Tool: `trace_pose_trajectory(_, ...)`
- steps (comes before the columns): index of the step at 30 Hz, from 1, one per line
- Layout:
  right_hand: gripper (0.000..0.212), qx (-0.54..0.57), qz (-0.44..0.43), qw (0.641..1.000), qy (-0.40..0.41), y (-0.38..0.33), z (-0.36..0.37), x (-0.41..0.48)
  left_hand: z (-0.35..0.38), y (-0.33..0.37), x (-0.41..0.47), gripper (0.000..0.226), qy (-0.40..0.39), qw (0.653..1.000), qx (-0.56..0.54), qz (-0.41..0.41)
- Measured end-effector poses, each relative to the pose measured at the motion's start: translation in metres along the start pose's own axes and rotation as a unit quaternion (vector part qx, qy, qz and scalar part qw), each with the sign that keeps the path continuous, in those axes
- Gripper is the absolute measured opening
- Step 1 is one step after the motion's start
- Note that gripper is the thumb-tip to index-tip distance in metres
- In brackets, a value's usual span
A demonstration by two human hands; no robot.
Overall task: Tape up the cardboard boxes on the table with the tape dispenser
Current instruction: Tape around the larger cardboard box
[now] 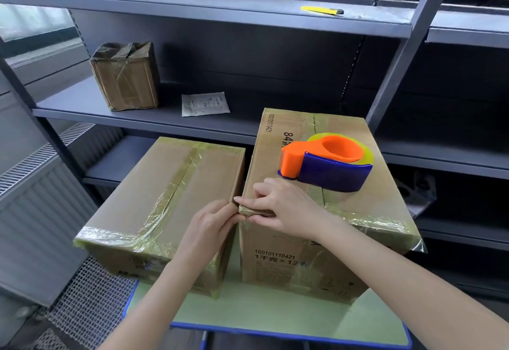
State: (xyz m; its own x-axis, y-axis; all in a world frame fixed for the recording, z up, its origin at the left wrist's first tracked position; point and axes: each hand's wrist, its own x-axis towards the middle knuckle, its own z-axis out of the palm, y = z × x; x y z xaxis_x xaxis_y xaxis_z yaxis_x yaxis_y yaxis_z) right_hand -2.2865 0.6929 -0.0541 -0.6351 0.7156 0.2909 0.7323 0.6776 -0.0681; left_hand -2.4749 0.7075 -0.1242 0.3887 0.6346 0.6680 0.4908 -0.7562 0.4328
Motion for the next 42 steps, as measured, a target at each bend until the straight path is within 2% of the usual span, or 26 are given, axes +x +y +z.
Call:
trace_pose_trajectory(6,0.046,0.018,0.014,0.999,-0.024,-0.001,-0.005,0.000,-0.004,-0.004,-0.003,0.039,-0.060,0.998,0.016,0.001)
trace_pose_trajectory(10,0.048,-0.006,0.007,0.999,-0.048,-0.002,-0.007,-0.002,-0.004,-0.001,-0.002,0.033,-0.036,0.999,0.032,0.003)
trace_pose_trajectory(18,0.059,0.009,0.035,0.997,-0.069,0.006,-0.025,-0.025,-0.009,0.015,-0.002,0.050,0.040,0.990,0.135,-0.019)
trace_pose_trajectory(20,0.064,0.006,0.039,0.997,-0.071,0.013,-0.035,-0.041,-0.010,0.026,0.006,0.051,0.037,0.991,0.131,0.014)
trace_pose_trajectory(24,0.081,-0.018,0.068,0.987,-0.146,0.025,-0.043,-0.067,0.013,0.052,0.031,0.053,-0.030,0.980,0.137,0.138)
trace_pose_trajectory(26,0.083,-0.052,0.087,0.981,-0.168,0.026,-0.039,-0.075,0.026,0.055,0.033,0.046,-0.042,0.973,0.144,0.177)
trace_pose_trajectory(31,0.066,-0.100,0.087,0.983,-0.130,0.028,-0.028,-0.076,0.031,0.056,0.033,0.034,-0.051,0.981,0.124,0.144)
trace_pose_trajectory(35,0.074,-0.064,0.081,0.981,-0.165,0.030,-0.041,-0.085,0.030,0.074,0.034,0.036,-0.065,0.983,0.126,0.118)
trace_pose_trajectory(39,0.090,-0.053,0.111,0.971,-0.207,0.036,-0.063,-0.111,0.052,0.105,0.041,0.034,-0.060,0.979,0.087,0.175)
trace_pose_trajectory(41,0.086,-0.066,0.135,0.964,-0.220,0.039,-0.066,-0.127,0.066,0.114,0.044,0.033,-0.070,0.975,0.082,0.193)
trace_pose_trajectory(42,0.076,-0.074,0.139,0.967,-0.202,0.040,-0.062,-0.134,0.072,0.114,0.044,0.032,-0.073,0.975,0.081,0.196)
